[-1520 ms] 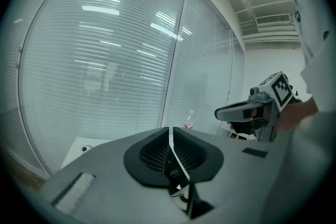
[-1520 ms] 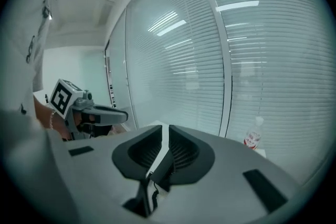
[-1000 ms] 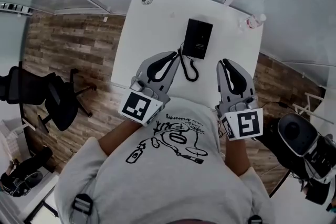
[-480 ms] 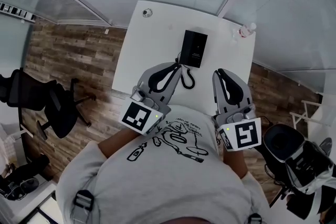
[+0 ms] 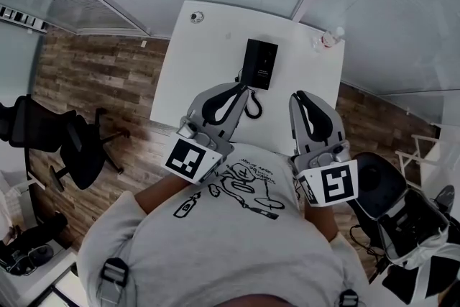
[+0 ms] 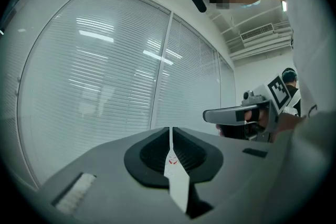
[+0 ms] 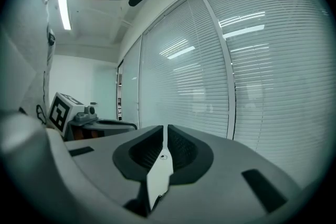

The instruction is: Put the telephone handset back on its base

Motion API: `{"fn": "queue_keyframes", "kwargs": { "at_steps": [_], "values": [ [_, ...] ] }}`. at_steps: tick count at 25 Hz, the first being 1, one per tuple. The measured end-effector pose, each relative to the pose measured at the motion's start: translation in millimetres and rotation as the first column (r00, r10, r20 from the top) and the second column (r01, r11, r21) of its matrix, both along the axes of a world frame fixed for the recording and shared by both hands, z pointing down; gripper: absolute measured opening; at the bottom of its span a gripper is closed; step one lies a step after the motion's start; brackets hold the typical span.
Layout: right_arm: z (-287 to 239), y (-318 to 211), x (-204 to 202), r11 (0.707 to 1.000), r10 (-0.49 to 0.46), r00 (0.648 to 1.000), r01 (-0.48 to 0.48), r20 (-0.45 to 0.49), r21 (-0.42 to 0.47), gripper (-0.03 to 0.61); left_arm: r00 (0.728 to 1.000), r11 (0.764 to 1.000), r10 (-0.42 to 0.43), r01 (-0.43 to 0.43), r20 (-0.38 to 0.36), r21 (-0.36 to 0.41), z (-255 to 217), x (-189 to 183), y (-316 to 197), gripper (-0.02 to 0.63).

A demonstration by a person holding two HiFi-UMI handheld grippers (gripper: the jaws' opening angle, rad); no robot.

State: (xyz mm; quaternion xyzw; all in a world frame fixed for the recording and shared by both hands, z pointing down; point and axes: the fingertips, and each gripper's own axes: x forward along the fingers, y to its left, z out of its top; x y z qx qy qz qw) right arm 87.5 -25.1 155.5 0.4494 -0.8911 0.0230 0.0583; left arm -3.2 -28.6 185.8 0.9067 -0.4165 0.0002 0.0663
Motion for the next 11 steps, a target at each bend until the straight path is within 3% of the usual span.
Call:
{"fn": "queue_keyframes", "kwargs": {
  "at_steps": [11],
  "values": [
    [6, 6, 13, 1.000, -0.004, 1.000, 0.004, 0.014, 0.002, 0.023, 1.000, 1.000, -0.004, 0.004, 0.001, 0.000, 6, 13, 8, 0.020]
  ]
}}
